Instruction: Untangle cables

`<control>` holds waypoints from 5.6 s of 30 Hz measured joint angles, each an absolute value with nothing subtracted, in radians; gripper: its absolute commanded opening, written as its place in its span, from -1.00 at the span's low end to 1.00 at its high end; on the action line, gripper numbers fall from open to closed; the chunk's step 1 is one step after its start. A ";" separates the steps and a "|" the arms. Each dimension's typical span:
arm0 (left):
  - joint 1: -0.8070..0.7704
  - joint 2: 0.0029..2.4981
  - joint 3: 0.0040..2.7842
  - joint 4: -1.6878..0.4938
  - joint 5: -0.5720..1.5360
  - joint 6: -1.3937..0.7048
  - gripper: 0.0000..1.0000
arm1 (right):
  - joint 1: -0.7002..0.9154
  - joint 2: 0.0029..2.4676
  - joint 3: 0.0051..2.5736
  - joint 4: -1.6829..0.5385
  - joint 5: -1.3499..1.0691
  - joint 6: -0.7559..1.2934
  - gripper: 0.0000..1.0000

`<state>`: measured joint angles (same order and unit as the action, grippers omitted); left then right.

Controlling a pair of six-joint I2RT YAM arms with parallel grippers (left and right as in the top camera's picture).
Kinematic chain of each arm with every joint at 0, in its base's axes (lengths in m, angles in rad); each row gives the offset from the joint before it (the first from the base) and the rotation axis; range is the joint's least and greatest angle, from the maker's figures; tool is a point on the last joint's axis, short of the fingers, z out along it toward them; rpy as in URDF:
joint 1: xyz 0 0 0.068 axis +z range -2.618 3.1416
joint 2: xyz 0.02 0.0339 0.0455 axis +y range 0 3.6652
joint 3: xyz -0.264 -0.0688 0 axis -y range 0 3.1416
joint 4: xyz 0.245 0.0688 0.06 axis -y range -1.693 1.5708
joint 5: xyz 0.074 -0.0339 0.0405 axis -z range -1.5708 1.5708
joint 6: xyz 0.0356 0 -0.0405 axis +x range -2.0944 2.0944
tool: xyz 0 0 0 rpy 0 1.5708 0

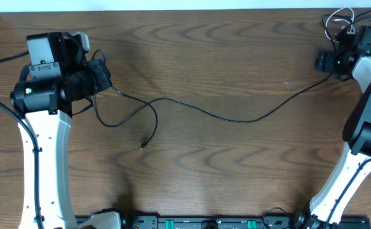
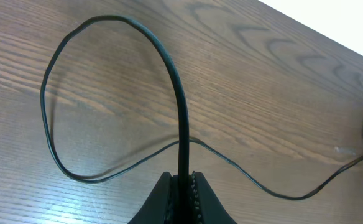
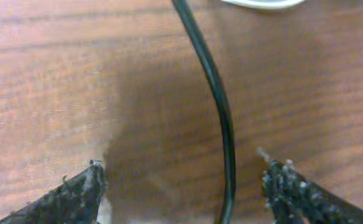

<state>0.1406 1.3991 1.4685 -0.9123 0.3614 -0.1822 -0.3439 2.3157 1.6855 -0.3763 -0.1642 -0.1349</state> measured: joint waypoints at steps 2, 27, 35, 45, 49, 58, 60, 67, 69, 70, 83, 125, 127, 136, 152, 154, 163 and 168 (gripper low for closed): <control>0.141 1.399 1.468 -0.912 0.361 -0.182 -0.85 | -0.344 2.308 1.658 -0.330 -0.181 -0.106 0.28; 0.108 1.399 1.468 -0.889 0.369 -0.187 -0.86 | -0.126 2.162 1.550 -0.649 -0.516 0.022 -0.98; -0.046 1.403 1.468 -0.682 0.435 -0.263 -0.86 | 0.015 1.866 1.550 -0.739 -0.511 0.022 -0.98; -0.332 1.405 1.467 -0.448 0.475 -0.474 -0.85 | 0.019 1.744 1.550 -0.828 -0.501 0.035 -0.98; -0.380 1.405 1.467 -0.420 0.534 -0.501 -0.85 | 0.031 1.744 1.550 -0.824 -0.506 0.036 -0.97; -0.381 1.462 1.471 -0.724 0.635 -0.321 -0.85 | 0.095 1.744 1.550 -0.793 -0.479 0.040 -0.98; -0.381 1.510 1.470 -0.810 0.684 -0.234 -0.85 | 0.095 1.744 1.550 -0.794 -0.455 0.047 -0.98; -0.443 1.771 1.470 -1.025 0.897 0.100 -0.85 | 0.034 1.744 1.550 -0.793 -0.422 0.080 -0.98; -0.484 1.847 1.470 -1.041 0.924 0.167 -0.85 | 0.001 1.744 1.550 -0.793 -0.418 0.089 -0.98; -0.500 1.870 1.470 -1.039 0.931 0.183 -0.85 | -0.014 1.744 1.550 -0.793 -0.417 0.092 -0.98; -0.650 1.935 1.494 -0.934 0.847 0.167 0.64 | -0.150 1.744 1.550 -0.803 -0.475 0.080 -0.98; -0.059 1.464 1.645 -1.000 0.595 0.077 0.92 | 0.686 1.976 1.542 -1.010 -0.082 0.173 0.54; -0.059 1.464 1.645 -1.001 0.595 0.077 0.92 | 0.687 1.976 1.530 -1.007 -0.064 0.271 0.59; -0.059 1.464 1.645 -1.024 0.595 0.077 0.92 | 0.686 1.977 1.387 -0.990 -0.003 0.581 0.78; -0.059 1.464 1.645 -1.031 0.595 0.077 0.92 | 0.683 1.977 1.287 -0.925 -0.011 0.680 0.55; -0.059 1.464 1.645 -1.031 0.595 0.077 0.92 | 0.677 1.977 1.273 -0.924 -0.020 0.662 0.50; -0.059 1.464 1.645 -1.031 0.595 0.077 0.92 | 0.651 1.934 1.200 -0.844 -0.010 0.572 0.28; -0.059 1.464 1.645 -1.029 0.595 0.077 0.92 | 0.597 1.914 1.166 -0.702 0.066 0.521 0.19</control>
<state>-0.0589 1.4635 1.6447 -1.0290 0.5953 0.0772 0.5968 1.9144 1.1664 -0.7017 0.0658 0.5209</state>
